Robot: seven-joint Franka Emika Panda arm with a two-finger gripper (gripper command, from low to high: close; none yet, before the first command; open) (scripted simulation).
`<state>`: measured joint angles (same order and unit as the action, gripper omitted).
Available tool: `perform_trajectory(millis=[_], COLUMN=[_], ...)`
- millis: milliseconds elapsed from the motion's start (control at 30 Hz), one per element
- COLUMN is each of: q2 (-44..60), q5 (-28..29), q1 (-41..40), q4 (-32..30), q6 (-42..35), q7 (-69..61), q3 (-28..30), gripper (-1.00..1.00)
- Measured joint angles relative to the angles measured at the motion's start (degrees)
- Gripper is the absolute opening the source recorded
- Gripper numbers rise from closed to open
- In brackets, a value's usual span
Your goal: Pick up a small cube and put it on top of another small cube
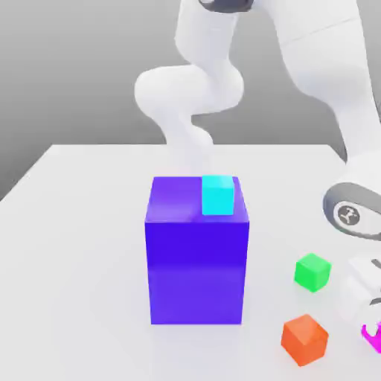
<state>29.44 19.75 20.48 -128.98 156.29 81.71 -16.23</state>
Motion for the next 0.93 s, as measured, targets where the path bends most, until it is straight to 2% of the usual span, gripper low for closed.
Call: perform_trajectory(millis=[133, 367, 500, 600, 633, 733, 833, 867, 933], q2=[-7.56, -21.62, -30.34, -36.98, -37.3, -32.89, -26.48, -24.91, -24.91], q5=[-4.04, -9.15, -17.14, -24.93, -26.02, -23.2, -15.31, -13.02, -13.02], q1=[-2.46, -3.22, -1.74, 1.83, 2.3, 1.48, 1.46, 2.02, 1.99], q4=[-2.74, -16.73, -25.13, -31.37, -32.53, -33.38, -33.18, -33.08, -33.08], q6=[-4.76, -4.23, -3.38, -3.16, -2.25, 2.87, 8.65, 10.01, 10.01], q7=[-2.82, -4.94, -9.72, -14.55, -15.18, -13.08, -7.5, -5.86, -5.86], q3=[-3.45, -6.62, -7.76, -6.33, -6.19, -6.37, -4.19, -3.2, -3.2], gripper=[-1.0, -1.0, -1.0, -1.0, -1.0, -1.0, -1.0, 1.0, 1.0])
